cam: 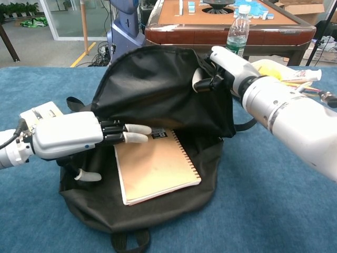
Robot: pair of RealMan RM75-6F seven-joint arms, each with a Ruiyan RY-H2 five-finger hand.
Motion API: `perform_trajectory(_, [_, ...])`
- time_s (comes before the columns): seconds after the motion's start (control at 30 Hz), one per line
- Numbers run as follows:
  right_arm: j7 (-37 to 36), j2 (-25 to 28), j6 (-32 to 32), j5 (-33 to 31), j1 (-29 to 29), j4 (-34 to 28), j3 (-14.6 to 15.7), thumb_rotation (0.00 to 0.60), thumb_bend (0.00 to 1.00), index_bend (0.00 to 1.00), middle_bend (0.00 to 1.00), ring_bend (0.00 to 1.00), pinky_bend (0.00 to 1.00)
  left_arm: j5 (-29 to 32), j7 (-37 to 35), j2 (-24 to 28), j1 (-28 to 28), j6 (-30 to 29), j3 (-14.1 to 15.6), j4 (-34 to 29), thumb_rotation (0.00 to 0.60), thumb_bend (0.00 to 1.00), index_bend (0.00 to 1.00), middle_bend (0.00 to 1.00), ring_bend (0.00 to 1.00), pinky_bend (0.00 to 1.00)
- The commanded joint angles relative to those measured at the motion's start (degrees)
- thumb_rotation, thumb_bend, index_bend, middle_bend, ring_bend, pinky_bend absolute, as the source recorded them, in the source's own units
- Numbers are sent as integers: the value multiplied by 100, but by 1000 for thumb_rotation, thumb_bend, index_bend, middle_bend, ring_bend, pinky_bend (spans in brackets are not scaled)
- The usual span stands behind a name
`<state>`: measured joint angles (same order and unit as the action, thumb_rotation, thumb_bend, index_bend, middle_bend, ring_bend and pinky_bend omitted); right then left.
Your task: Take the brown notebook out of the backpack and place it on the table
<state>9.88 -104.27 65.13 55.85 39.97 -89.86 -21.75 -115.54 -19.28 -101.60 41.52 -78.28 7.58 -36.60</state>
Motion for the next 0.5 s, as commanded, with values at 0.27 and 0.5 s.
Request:
perform_trajectory(0.27, [-40,6,-19,-22,-12,29,24,600,898,589,242,93,45,132,26,-279,-1,-96,227,303,600,172,0,0,27,141])
perform_trajectory(0.5, [-51,6,-22,-48,-26,44,41,600,898,585,240,93,45,319,-198,-487,25,-93,246,420,600,170,0,0,27,136])
